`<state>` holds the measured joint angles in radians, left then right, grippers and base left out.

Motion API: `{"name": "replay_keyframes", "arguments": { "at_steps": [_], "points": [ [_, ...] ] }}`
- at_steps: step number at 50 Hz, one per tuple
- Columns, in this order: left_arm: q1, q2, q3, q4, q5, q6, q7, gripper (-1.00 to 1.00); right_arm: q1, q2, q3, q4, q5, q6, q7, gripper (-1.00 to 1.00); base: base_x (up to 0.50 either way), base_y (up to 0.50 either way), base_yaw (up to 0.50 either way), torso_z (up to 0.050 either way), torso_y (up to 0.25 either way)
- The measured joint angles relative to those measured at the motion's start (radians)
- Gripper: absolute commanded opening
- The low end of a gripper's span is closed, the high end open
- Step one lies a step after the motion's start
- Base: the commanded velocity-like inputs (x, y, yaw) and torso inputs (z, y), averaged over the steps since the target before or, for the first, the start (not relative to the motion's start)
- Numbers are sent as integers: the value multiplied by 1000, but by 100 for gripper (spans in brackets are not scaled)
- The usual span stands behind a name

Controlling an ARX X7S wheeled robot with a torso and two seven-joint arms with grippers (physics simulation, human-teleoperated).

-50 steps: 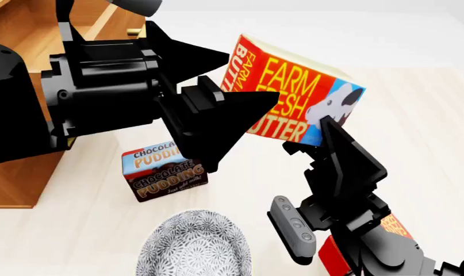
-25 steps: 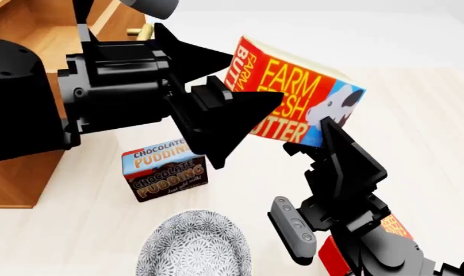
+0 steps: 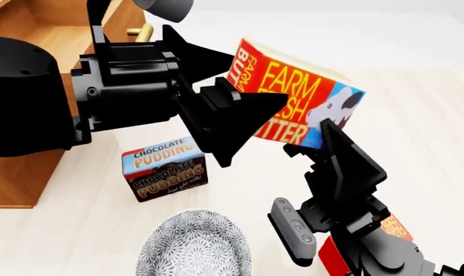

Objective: Put the butter at the front in the top drawer of the cabinet and close it.

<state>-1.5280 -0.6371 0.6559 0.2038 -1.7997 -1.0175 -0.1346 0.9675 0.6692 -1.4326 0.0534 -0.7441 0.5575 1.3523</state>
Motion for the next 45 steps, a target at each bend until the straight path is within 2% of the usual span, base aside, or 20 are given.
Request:
{"name": "replay_keyframes", "arguments": {
  "at_steps": [29,30,45],
  "points": [
    [-9,48,35,-48,49,3,31,100,-14,-1,17,12,0,-17,7,-100,0,0,0,0,1],
    [-9,49,36,-49,50,3,32,-100,-14,0,17,12,0,-18,7,-100,0,0,0,0,0],
    [-6,39,37,-28,25,15,25,-100,-16,0,25,12,-14,-17,2,-100,0,0,0,1,1]
  ]
}}
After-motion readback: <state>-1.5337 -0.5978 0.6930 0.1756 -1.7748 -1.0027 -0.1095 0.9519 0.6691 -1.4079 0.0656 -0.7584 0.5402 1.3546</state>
